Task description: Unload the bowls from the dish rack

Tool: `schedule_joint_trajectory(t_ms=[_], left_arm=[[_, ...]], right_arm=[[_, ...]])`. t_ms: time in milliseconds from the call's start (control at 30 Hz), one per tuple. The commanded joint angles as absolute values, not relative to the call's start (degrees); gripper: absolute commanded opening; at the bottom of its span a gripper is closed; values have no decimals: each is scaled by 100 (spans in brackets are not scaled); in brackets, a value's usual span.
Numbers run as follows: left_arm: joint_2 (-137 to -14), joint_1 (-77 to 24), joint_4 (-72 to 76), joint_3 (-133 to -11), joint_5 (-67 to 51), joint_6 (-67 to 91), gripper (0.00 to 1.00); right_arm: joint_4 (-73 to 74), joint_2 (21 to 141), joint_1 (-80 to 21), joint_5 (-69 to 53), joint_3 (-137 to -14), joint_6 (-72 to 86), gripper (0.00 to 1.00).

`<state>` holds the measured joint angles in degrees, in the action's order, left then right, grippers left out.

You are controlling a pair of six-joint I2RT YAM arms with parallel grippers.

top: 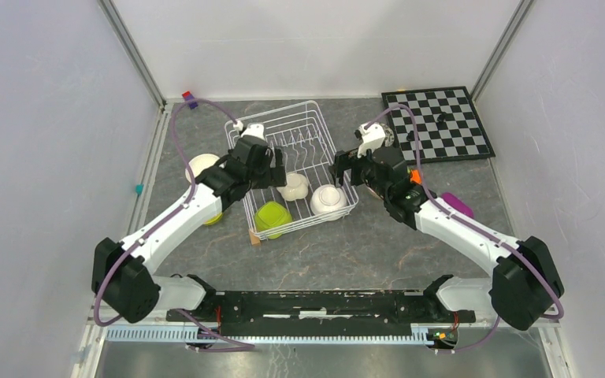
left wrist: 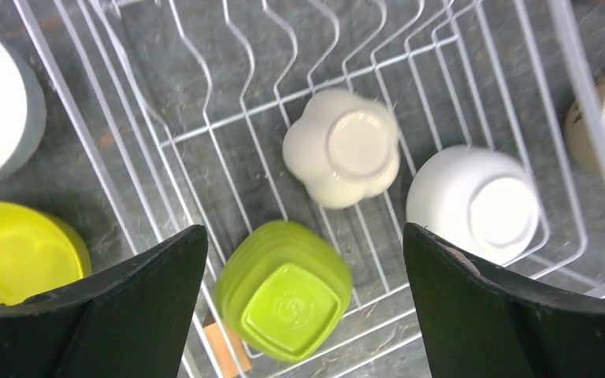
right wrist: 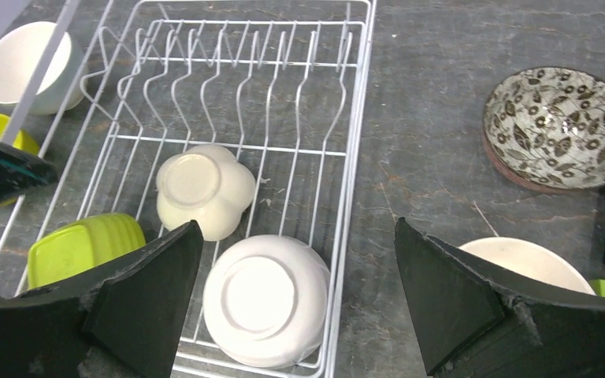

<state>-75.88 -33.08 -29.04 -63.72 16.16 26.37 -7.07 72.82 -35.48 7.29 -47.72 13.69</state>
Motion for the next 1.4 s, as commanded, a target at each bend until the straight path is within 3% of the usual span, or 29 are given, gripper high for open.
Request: schedule_joint_trajectory(t_ms=[0,100,167,267,433,733,1367], left_arm=[[-7267,-3275,-2679,-5987,1535,2841,100],[-7537,-3232,-2984,-6137,1442,2969,91],[-7617,-3203,-2929,-6121,1337,2972,86],[-7708,-3147,-2774,-6090,1168,3041,86],[-7994,-2893,-2665,-6170,641,3218,84],[-7993,-2593,-2500,-6091,476,3337,82],[-8345,-2558,-2325,-6100,262,3293,79]], right_arm=[[-1447,7321,-3537,197,-4553,1372,98],[-1166,7639,-3534,-350,-4866,1192,97],[-848,7908,-3540,-698,-5189,1036,91],[-702,8187,-3537,-999,-5427,967,91],[-571,8709,-3551,-1177,-5822,1019,80],[-121,9968,-3936,-1270,-7013,1000,73],[656,11104,-3956,-179,-7708,586,55]])
